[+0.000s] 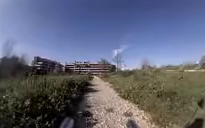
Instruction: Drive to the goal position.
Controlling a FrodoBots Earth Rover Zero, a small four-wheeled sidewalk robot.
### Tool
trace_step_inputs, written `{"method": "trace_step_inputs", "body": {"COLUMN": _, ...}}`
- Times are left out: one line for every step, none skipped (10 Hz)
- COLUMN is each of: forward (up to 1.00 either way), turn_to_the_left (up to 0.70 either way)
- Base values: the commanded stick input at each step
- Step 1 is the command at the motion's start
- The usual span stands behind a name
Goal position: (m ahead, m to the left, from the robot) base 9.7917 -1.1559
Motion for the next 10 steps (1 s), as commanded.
{"method": "trace_step_inputs", "body": {"forward": 0.50, "turn_to_the_left": 0.00}}
{"method": "trace_step_inputs", "body": {"forward": 0.50, "turn_to_the_left": 0.00}}
{"method": "trace_step_inputs", "body": {"forward": 0.50, "turn_to_the_left": 0.00}}
{"method": "trace_step_inputs", "body": {"forward": 0.50, "turn_to_the_left": 0.00}}
{"method": "trace_step_inputs", "body": {"forward": 0.50, "turn_to_the_left": 0.00}}
{"method": "trace_step_inputs", "body": {"forward": 0.50, "turn_to_the_left": 0.00}}
{"method": "trace_step_inputs", "body": {"forward": 0.50, "turn_to_the_left": 0.00}}
{"method": "trace_step_inputs", "body": {"forward": 0.50, "turn_to_the_left": 0.00}}
{"method": "trace_step_inputs", "body": {"forward": 0.50, "turn_to_the_left": 0.00}}
{"method": "trace_step_inputs", "body": {"forward": 0.50, "turn_to_the_left": 0.00}}
